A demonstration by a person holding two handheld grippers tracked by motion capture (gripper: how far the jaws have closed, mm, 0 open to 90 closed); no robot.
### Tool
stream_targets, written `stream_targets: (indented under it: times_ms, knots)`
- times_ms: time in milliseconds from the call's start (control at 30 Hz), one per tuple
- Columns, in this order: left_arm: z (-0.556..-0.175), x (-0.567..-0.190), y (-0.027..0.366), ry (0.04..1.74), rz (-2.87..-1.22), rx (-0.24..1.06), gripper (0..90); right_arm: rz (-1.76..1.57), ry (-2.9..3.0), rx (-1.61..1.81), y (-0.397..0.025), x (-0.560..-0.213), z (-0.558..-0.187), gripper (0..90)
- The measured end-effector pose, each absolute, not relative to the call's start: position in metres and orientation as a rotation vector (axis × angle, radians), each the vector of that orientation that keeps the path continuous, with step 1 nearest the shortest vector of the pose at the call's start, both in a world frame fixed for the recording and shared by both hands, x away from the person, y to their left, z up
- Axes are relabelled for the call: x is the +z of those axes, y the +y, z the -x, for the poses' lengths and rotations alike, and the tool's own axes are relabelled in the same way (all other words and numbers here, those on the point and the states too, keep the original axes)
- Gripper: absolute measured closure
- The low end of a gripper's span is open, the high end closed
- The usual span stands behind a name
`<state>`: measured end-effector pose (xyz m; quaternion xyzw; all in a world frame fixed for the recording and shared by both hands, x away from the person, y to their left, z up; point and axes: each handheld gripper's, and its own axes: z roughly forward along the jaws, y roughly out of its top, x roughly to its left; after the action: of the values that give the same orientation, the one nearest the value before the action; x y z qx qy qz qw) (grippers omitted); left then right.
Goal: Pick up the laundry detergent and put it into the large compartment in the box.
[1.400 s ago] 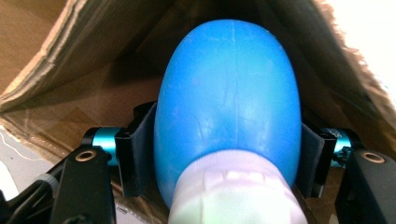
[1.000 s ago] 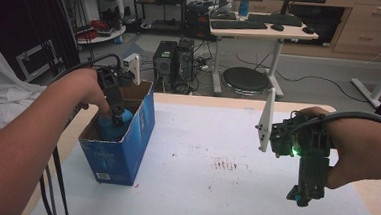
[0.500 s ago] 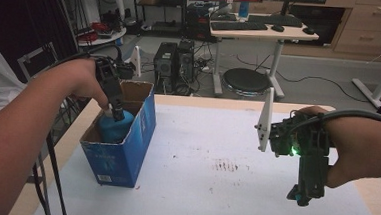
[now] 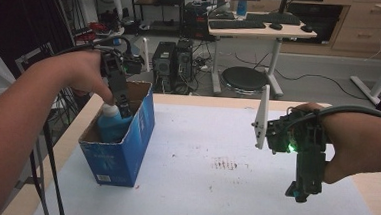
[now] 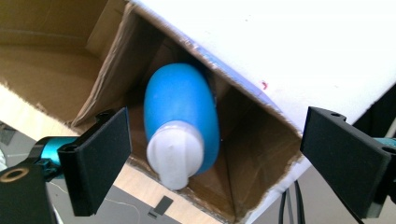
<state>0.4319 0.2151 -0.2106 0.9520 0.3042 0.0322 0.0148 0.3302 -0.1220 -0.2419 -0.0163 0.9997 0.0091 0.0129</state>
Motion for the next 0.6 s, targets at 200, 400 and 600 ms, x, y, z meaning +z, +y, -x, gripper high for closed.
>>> stream_targets:
  times_ms: [200, 400, 600]
  knots:
    - [-0.429, -0.207, 0.203, 0.867, -2.989, 0.087, 6.0, 0.053, 3.114, 0.034, -0.122, -0.241, -0.331, 3.1]
    - [-0.427, -0.209, 0.189, 0.804, -3.031, 0.056, 4.5, 0.042, 3.115, 0.032, -0.124, -0.239, -0.332, 3.2]
    - [-0.427, -0.211, 0.18, 0.748, -3.049, 0.037, 4.4, 0.039, 3.112, 0.034, -0.127, -0.239, -0.333, 3.2]
